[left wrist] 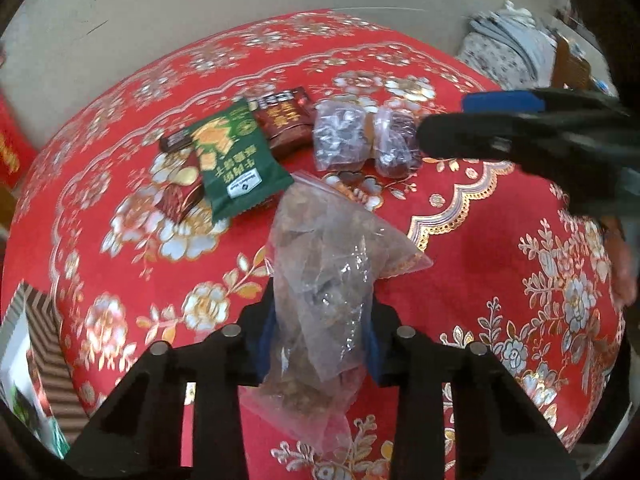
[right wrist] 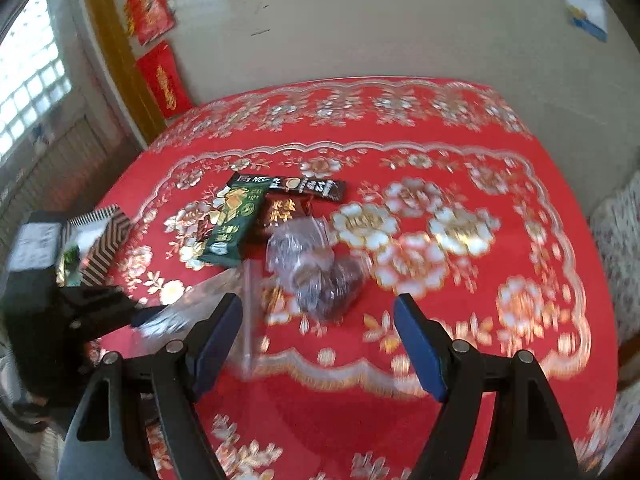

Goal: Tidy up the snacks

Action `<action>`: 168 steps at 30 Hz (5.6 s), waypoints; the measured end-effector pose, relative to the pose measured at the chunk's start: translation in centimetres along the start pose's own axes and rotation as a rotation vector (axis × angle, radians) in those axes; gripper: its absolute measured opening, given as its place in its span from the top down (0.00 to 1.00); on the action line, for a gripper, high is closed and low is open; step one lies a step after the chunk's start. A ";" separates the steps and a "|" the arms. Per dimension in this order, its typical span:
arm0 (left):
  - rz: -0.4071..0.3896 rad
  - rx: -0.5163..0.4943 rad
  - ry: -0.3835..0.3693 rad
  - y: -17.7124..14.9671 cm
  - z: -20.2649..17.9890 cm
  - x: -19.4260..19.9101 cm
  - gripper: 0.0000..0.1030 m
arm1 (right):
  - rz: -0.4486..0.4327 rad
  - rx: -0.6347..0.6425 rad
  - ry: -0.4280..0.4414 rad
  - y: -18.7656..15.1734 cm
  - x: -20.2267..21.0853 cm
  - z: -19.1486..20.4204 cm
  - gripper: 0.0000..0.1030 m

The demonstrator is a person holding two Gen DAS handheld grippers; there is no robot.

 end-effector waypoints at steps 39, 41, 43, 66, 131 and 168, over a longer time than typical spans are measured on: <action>-0.028 0.169 -0.057 -3.3 0.3 2.3 0.67 | 0.016 -0.390 -0.162 1.2 -6.0 -0.2 0.23; -0.031 0.175 -0.059 -3.4 0.3 2.3 0.67 | 0.019 -0.345 -0.166 0.9 -5.7 -0.3 0.30; -0.032 0.177 -0.055 -3.4 0.2 2.3 0.67 | 0.025 -0.297 -0.153 0.4 -5.4 -0.3 0.31; -0.030 0.356 0.108 -6.0 -1.4 4.1 0.67 | 0.127 -0.033 0.007 -9.4 1.8 1.9 0.34; -0.070 0.403 0.126 -5.9 -1.8 3.5 0.62 | 0.065 -0.104 -0.086 -10.7 2.2 0.6 0.31; -0.201 0.516 0.300 -11.7 7.3 14.1 0.70 | 0.002 0.147 0.108 -7.4 4.1 16.5 0.39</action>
Point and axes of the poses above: each gripper's, at about its wrist camera, not at the fingertips, and x roughly against the way its jaws point, z to its left, y to its top, the point moved 5 cm from there along -x, roughly the way its jaws point, and after that the axes turned 7 degrees about -x, right-handed, at the moved point
